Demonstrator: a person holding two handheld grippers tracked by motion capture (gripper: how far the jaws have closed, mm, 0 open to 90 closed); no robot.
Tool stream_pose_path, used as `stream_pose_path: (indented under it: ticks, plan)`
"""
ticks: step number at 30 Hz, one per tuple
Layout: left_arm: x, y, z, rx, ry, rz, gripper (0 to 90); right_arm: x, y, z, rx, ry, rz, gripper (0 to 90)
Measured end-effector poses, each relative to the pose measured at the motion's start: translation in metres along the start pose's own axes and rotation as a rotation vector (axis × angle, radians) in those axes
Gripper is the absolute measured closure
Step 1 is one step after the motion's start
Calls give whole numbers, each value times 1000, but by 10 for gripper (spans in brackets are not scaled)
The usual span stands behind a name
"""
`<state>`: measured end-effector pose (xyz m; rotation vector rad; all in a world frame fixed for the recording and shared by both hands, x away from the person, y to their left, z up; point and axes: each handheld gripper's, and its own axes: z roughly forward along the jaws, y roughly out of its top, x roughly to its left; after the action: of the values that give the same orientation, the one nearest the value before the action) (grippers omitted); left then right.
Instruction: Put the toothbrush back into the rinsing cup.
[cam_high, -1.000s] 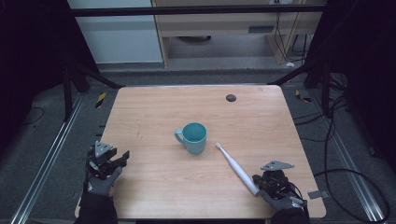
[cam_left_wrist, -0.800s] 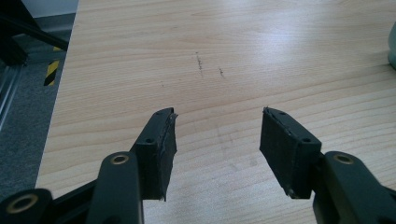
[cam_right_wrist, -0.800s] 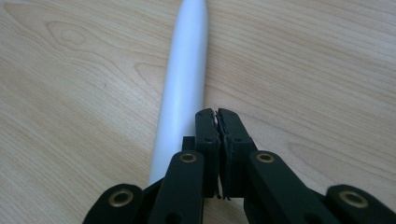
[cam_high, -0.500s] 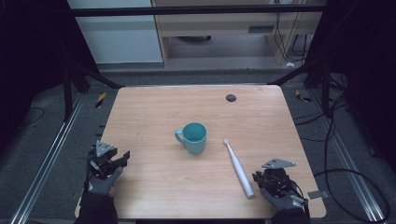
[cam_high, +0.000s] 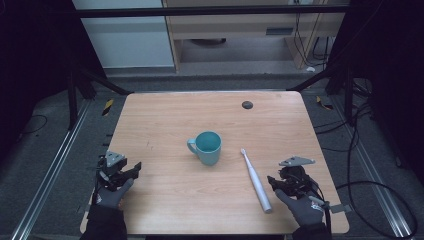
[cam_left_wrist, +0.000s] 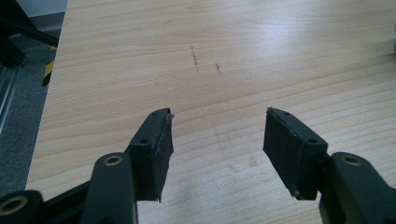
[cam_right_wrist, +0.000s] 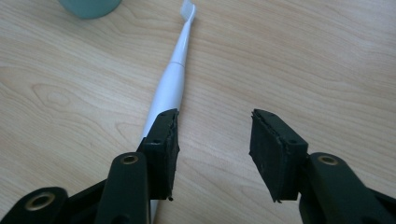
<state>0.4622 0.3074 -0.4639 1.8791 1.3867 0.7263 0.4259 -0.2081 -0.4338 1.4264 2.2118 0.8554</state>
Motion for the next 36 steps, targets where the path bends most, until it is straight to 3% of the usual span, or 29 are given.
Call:
stream_pose_path:
  ticks: [13, 27, 36]
  plan:
    - [1, 0, 0, 0, 0, 5, 409, 18, 27, 11, 106, 40, -21, 475]
    - [2, -1, -1, -2, -1, 7, 407, 31, 36, 41, 239, 30, -51, 477]
    - [2, 0, 0, -4, -1, 3, 408, 32, 34, 54, 301, 28, -52, 494]
